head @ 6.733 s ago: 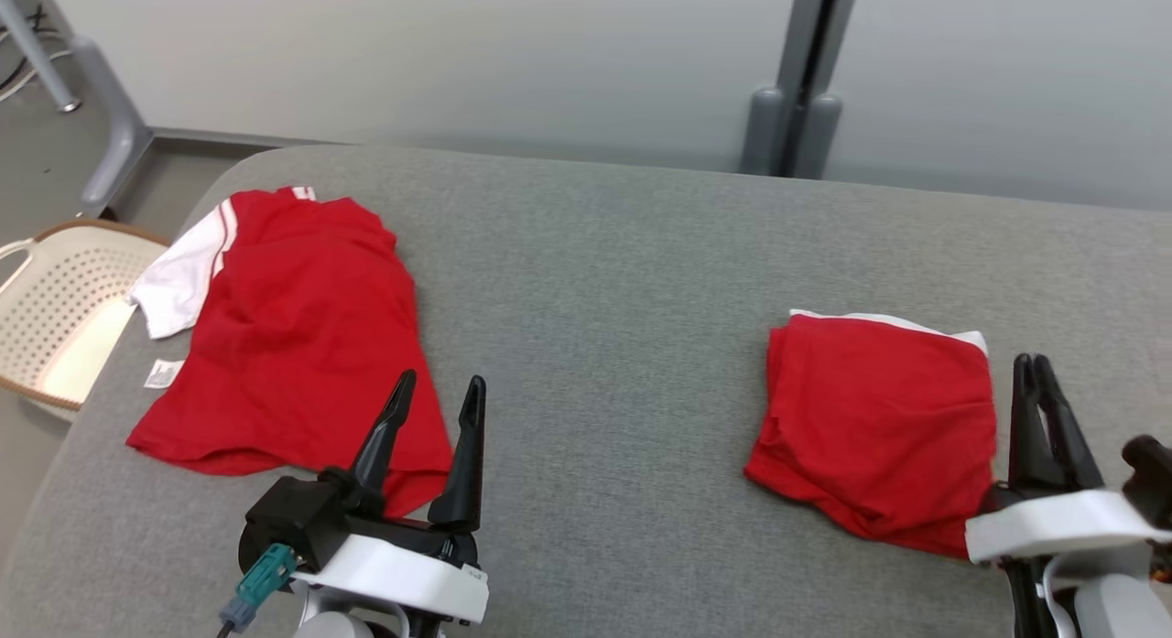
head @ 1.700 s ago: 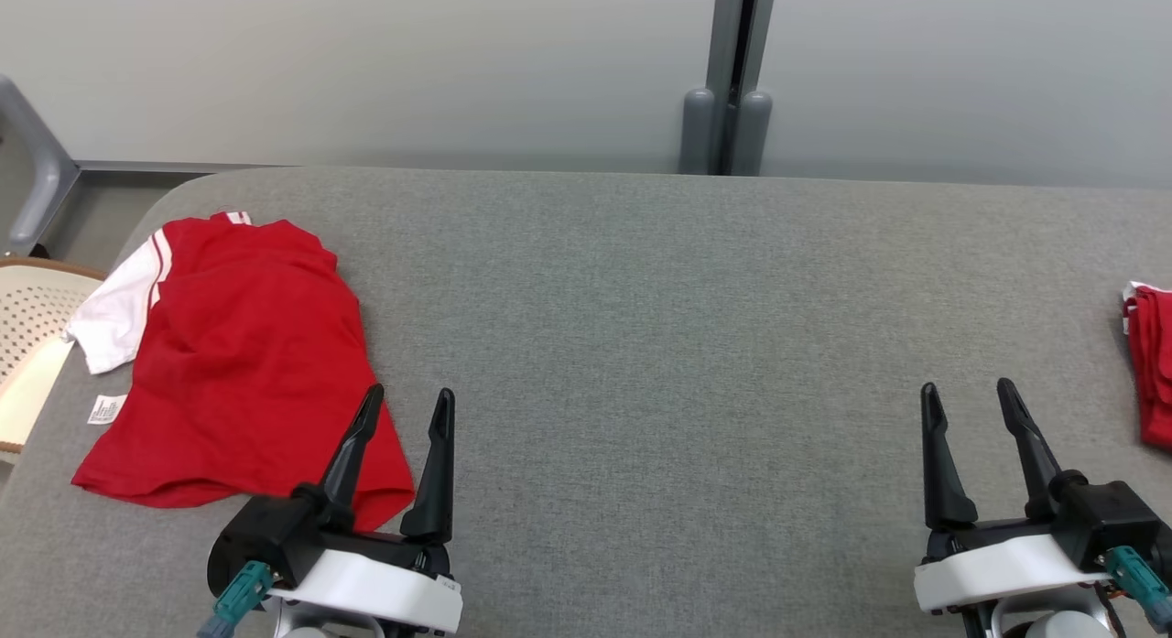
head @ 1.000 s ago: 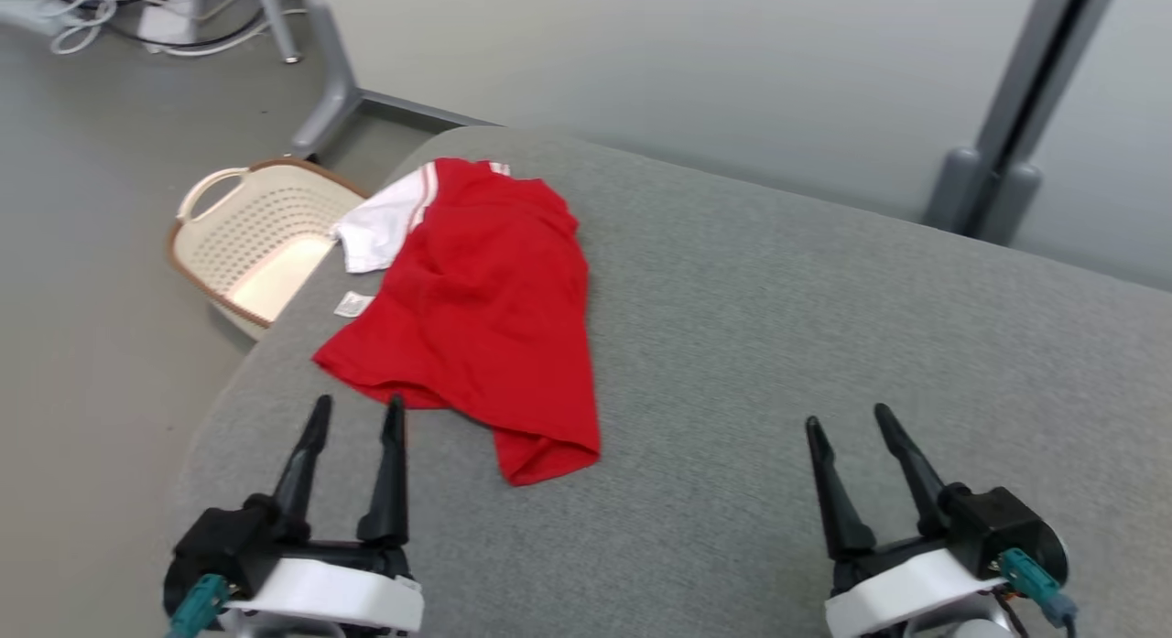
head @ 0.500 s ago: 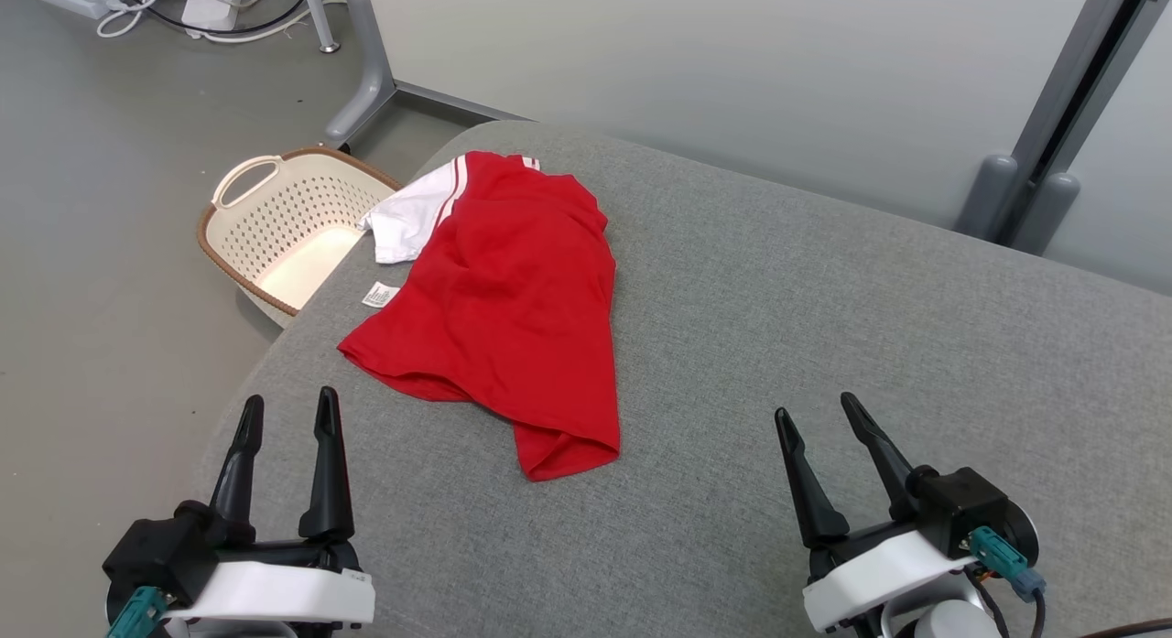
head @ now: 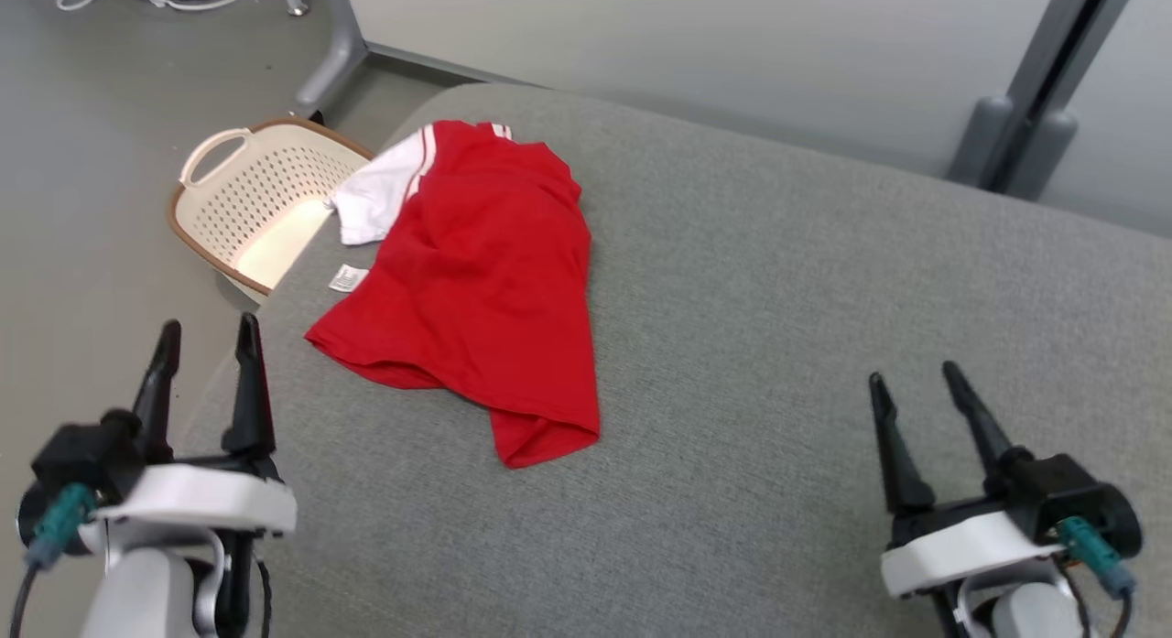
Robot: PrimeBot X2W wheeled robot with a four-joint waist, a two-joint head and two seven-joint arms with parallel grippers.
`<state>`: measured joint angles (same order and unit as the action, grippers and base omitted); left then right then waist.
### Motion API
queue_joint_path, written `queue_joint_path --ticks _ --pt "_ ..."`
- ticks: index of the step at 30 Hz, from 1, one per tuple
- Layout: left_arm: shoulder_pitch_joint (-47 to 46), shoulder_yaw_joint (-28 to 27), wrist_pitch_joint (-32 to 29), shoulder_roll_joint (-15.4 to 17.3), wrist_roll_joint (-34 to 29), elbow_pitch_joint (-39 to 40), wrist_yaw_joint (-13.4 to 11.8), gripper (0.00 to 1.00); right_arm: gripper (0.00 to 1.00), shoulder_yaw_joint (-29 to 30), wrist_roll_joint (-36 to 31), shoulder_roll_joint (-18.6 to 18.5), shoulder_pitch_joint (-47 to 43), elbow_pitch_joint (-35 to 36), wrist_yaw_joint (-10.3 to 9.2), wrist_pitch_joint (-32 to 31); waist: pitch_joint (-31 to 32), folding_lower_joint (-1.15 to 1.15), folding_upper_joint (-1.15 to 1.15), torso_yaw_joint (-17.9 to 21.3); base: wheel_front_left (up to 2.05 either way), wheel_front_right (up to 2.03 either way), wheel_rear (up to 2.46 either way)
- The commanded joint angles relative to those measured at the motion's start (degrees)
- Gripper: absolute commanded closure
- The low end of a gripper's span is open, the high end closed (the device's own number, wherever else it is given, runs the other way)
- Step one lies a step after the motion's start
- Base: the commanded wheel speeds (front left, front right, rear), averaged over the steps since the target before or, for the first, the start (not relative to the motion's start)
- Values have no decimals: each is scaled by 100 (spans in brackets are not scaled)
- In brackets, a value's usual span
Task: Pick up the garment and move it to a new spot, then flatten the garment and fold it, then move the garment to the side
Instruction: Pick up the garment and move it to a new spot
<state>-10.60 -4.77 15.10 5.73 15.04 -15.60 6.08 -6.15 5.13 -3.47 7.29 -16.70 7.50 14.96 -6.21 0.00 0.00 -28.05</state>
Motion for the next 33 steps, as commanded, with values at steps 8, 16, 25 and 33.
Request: queue_joint_path --ticks 8,16,25,33 --pt "-1507 316 -858 693 397 -2012 133 0 0 434 -352 -333 382 683 -2 -193 -1001 0 0 396 0 0 0" --pt "-2439 1462 -2008 1382 812 -3168 135 0 0 463 -451 -485 526 1436 -2 -600 -1658 0 0 624 0 0 0" --pt "-3216 1769 -1947 1516 697 -4416 135 0 0 461 -522 -556 499 1772 -2 -780 -1991 0 0 765 0 0 0" --pt "-3446 2078 -2205 1323 1044 -4920 137 10 0 452 -569 -621 499 1887 -2 -882 -2111 0 0 822 0 0 0"
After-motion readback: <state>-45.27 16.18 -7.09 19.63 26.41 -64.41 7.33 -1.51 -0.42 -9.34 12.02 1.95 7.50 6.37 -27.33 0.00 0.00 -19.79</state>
